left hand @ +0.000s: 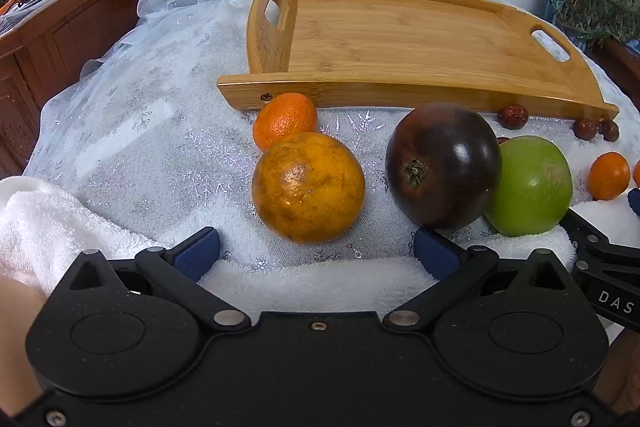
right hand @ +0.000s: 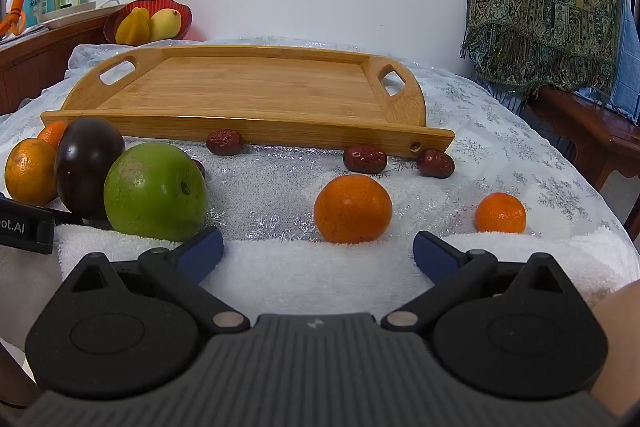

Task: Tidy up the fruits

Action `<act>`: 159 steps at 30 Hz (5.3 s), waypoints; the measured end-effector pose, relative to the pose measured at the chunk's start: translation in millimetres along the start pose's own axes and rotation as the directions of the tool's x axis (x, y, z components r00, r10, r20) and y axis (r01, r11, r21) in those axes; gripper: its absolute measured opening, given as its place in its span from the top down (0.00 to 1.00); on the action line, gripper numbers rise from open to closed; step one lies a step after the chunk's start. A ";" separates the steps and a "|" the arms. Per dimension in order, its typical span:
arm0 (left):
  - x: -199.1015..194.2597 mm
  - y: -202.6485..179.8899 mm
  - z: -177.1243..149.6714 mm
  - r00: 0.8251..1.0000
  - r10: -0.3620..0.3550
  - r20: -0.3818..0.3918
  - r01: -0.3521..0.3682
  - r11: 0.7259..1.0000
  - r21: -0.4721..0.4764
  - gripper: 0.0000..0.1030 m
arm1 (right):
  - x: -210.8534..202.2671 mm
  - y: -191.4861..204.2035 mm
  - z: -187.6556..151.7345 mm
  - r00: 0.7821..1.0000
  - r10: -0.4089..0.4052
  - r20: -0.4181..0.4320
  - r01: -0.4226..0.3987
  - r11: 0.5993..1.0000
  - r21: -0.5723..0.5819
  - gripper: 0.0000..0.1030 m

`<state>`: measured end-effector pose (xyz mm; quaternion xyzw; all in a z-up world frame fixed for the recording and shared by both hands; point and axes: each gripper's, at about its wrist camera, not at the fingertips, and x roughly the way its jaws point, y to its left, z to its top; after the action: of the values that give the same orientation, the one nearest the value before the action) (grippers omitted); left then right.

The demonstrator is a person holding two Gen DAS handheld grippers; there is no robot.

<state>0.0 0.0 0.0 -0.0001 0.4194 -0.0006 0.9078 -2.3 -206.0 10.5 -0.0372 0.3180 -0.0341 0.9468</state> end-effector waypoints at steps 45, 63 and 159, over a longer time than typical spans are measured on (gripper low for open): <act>0.1 0.0 0.0 1.000 0.003 0.000 -0.003 1.000 0.003 0.00 | -0.1 -0.4 0.0 1.000 -0.001 0.001 0.001 1.000 -0.001 0.00; 0.1 0.0 -0.1 1.000 0.003 0.000 -0.003 1.000 0.003 0.00 | -0.8 0.0 0.4 1.000 -0.001 0.001 0.001 1.000 -0.001 0.00; -53.8 -15.1 -9.2 0.977 -0.020 0.211 0.001 0.996 0.090 0.38 | -9.5 -16.9 8.0 0.998 -0.009 0.064 0.004 0.997 0.076 0.36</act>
<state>-41.9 -15.0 35.1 0.0384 0.3198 -0.0242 0.9464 -5.7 -221.6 24.0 -0.0031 0.2855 -0.0481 0.9572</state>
